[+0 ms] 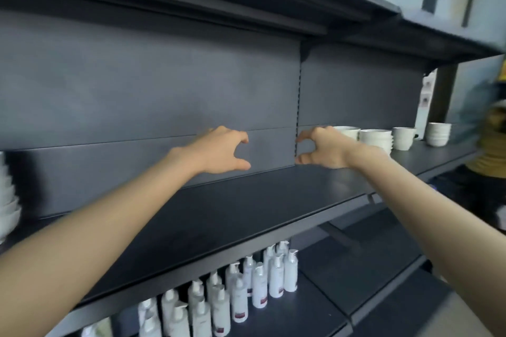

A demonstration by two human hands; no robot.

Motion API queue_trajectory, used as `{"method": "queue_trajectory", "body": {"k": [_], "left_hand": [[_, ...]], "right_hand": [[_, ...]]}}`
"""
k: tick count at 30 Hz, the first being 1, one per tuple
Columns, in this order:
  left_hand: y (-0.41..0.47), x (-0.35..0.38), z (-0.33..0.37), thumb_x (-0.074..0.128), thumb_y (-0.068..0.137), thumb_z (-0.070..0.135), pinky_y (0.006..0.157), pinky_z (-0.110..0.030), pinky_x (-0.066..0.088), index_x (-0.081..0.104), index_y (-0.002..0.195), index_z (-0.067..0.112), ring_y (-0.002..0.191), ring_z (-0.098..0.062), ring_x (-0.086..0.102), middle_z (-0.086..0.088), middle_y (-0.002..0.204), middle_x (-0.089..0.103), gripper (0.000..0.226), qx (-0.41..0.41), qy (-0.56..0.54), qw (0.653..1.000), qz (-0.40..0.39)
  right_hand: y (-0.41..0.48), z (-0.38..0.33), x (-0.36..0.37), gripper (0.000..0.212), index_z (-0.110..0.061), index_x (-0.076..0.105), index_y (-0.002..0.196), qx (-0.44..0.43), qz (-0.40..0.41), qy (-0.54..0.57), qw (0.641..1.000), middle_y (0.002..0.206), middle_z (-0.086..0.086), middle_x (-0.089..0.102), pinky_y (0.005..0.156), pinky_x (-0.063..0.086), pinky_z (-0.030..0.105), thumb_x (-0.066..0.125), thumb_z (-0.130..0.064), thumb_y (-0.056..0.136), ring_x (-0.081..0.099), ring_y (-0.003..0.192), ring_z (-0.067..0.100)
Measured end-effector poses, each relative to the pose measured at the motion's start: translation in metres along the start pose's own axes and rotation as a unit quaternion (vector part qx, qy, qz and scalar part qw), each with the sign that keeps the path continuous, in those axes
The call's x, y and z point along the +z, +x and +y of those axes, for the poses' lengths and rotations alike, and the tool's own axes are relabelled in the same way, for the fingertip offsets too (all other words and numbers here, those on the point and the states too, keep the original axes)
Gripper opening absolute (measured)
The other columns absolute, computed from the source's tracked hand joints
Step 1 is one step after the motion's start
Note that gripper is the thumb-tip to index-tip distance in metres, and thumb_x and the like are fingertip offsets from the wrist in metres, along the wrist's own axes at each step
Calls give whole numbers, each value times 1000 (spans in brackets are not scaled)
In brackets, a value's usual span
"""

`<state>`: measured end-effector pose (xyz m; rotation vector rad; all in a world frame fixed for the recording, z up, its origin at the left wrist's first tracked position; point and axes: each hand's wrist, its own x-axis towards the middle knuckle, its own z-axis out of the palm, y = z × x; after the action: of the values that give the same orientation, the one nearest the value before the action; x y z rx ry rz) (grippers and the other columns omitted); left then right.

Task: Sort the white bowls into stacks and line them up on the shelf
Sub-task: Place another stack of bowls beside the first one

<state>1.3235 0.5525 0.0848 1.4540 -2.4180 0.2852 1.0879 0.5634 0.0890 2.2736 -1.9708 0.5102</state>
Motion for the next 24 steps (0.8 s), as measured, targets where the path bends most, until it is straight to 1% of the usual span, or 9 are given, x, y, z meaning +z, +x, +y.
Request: {"method": "queue_trajectory", "body": {"k": [2, 6, 8, 10, 13, 16, 20, 24], "left_hand": [[29, 12, 30, 63, 84, 48, 103, -42, 41, 44, 137, 24, 127, -30, 47, -4, 141, 50, 61, 28, 1, 1000, -4], [90, 40, 83, 63, 85, 45, 99, -37, 41, 44, 137, 23, 126, -29, 48, -6, 140, 50, 60, 75, -17, 997, -5], [124, 60, 107, 63, 85, 45, 100, -39, 42, 44, 137, 23, 125, -28, 47, -7, 137, 51, 60, 97, -29, 995, -5], [157, 81, 129, 63, 85, 45, 101, -41, 41, 43, 137, 23, 125, -28, 47, -6, 137, 51, 60, 112, -42, 993, -13], [208, 109, 164, 61, 87, 44, 97, -41, 44, 43, 137, 23, 119, -28, 51, -5, 130, 55, 58, 125, -28, 991, -35], [258, 128, 198, 61, 87, 44, 93, -40, 46, 45, 135, 23, 114, -28, 53, -4, 128, 56, 54, 142, -27, 989, -35], [322, 143, 240, 61, 85, 45, 91, -41, 47, 51, 126, 23, 113, -29, 54, -5, 128, 57, 48, 153, -14, 987, -39], [373, 163, 277, 61, 86, 43, 91, -37, 47, 50, 128, 28, 114, -26, 53, 1, 129, 56, 46, 133, -41, 989, -39]], "right_hand": [[-4, 39, -7, 57, -15, 49, 136, 17, 9, -11, 1000, 136, 11, 54, 98, 37, 31, 67, -37, 86, 46, 127, 29], [-4, 119, -11, 55, -14, 51, 134, 64, 20, -17, 998, 132, 10, 55, 92, 35, 26, 66, -37, 87, 45, 126, 27], [0, 160, -7, 57, -15, 49, 136, 82, 23, -18, 996, 138, 8, 50, 96, 34, 28, 66, -38, 87, 41, 130, 25], [8, 196, -2, 58, -15, 48, 137, 105, 11, -22, 994, 137, 9, 50, 97, 35, 29, 66, -38, 87, 41, 129, 25], [27, 254, 1, 59, -16, 47, 137, 136, -22, -38, 990, 136, 10, 50, 96, 39, 31, 66, -40, 86, 45, 125, 27], [47, 312, -1, 61, -18, 47, 138, 148, -20, -43, 988, 137, 7, 51, 98, 39, 32, 66, -41, 85, 45, 127, 25], [73, 382, -7, 59, -16, 49, 137, 157, -18, -28, 987, 134, 9, 52, 90, 39, 29, 67, -39, 85, 49, 120, 26], [109, 450, -4, 58, -17, 48, 137, 145, -9, -28, 989, 136, 9, 51, 86, 36, 27, 64, -41, 87, 48, 122, 25]]}}
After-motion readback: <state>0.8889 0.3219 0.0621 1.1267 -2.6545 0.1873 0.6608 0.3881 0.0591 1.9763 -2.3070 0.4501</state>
